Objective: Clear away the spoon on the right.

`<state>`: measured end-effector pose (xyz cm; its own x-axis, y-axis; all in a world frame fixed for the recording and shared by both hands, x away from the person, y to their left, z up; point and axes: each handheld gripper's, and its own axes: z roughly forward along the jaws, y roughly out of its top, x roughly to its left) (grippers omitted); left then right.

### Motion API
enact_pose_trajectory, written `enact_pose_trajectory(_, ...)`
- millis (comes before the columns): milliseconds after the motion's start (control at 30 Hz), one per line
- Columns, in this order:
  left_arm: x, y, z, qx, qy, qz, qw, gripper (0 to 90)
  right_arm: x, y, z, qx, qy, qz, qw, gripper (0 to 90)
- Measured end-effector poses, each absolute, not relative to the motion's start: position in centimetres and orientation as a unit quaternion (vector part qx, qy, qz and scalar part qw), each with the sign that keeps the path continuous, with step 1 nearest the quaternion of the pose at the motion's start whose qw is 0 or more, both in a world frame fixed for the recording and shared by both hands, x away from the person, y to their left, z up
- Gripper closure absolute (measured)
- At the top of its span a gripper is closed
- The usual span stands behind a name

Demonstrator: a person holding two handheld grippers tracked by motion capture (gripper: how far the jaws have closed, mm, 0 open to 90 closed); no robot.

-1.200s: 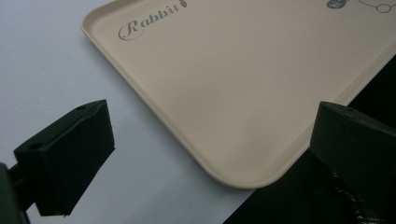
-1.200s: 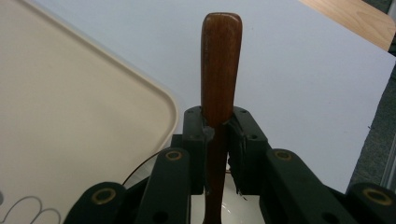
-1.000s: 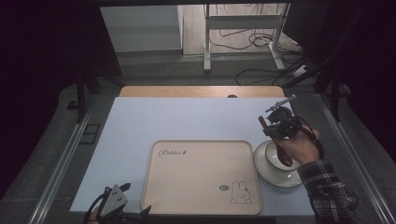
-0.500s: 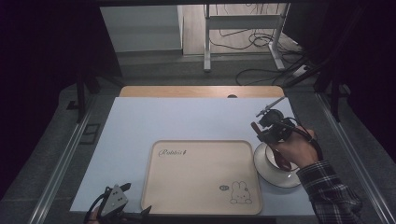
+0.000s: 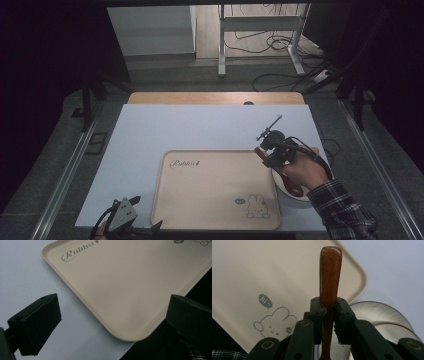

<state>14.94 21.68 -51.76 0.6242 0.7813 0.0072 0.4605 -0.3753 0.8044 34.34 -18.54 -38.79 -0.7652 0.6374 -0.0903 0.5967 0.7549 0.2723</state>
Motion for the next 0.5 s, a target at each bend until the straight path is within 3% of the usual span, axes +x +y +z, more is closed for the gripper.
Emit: enact_pose_trajectory(500,14.9,21.6,-51.8,0.808,0.382,0.198,0.401,0.0,32.9,-14.5,-42.6,0.299,0.949,0.086,0.043,77.9)
